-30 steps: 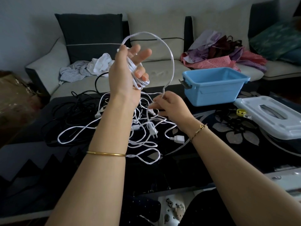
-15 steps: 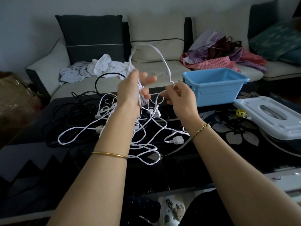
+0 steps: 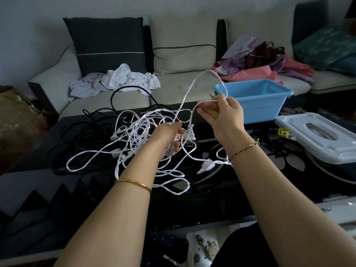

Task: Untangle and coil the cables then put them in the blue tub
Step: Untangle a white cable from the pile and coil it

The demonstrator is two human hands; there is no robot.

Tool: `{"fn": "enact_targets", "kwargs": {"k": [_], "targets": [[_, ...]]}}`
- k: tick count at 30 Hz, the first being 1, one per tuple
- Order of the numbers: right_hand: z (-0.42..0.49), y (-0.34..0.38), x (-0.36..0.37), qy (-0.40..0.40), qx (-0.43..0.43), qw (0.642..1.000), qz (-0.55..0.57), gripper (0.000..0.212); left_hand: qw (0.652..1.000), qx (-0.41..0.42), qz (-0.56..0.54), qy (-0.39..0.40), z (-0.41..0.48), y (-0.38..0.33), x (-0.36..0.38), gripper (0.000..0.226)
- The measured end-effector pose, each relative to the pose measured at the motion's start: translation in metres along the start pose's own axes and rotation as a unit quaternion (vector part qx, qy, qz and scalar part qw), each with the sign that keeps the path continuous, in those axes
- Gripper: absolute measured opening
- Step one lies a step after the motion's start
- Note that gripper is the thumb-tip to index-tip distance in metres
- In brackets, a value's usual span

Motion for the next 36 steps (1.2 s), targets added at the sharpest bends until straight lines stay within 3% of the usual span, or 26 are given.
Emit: {"fn": "enact_targets", "kwargs": {"k": [6, 13, 18, 21, 24, 27, 30, 36], "targets": [[-0.001, -0.007, 0.002, 0.022, 0.033, 0.985, 0.166, 0.019, 0.998, 0.02, 0.029, 0.044, 0.0, -0.001, 0.009, 0.021], [-0.001, -0.012, -0.007, -0.05, 0.059, 0.94, 0.331, 0.027, 1.0, 0.006, -0.001, 0.029, 0.001, 0.002, 0.005, 0.014], [0.002, -0.009, 0.0, -0.025, 0.053, 0.911, 0.407, 0.028, 0.998, 0.005, 0.0, 0.058, 0.002, 0.003, 0.006, 0.014], [0.002, -0.007, -0.001, -0.013, 0.05, 0.939, 0.341, 0.016, 0.996, 0.003, -0.06, 0.059, 0.002, 0.003, 0.005, 0.01], [0.001, -0.005, -0.01, -0.067, 0.054, 0.96, 0.266, 0.018, 0.993, 0.004, -0.114, 0.043, 0.002, 0.004, 0.001, 0.012], [-0.001, -0.004, -0.022, -0.114, 0.053, 0.971, 0.203, 0.019, 0.995, 0.015, -0.088, 0.034, 0.001, 0.003, -0.001, 0.013], [-0.002, 0.004, -0.025, -0.129, 0.032, 0.989, 0.067, 0.021, 0.998, 0.045, -0.032, -0.007, -0.001, -0.002, -0.001, 0.018], [-0.003, 0.013, -0.013, -0.061, -0.001, 0.995, -0.075, 0.026, 0.994, 0.091, 0.041, -0.041, 0.0, -0.009, 0.002, 0.01]]}}
Point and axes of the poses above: each hand's wrist, its own z-axis towards the middle knuckle, its own x-axis out of the palm, y = z × x, the point moved 5 cm from there along z, towards the middle knuckle, and after that the axes turned 13 degrees about y, right-handed, at the moved point
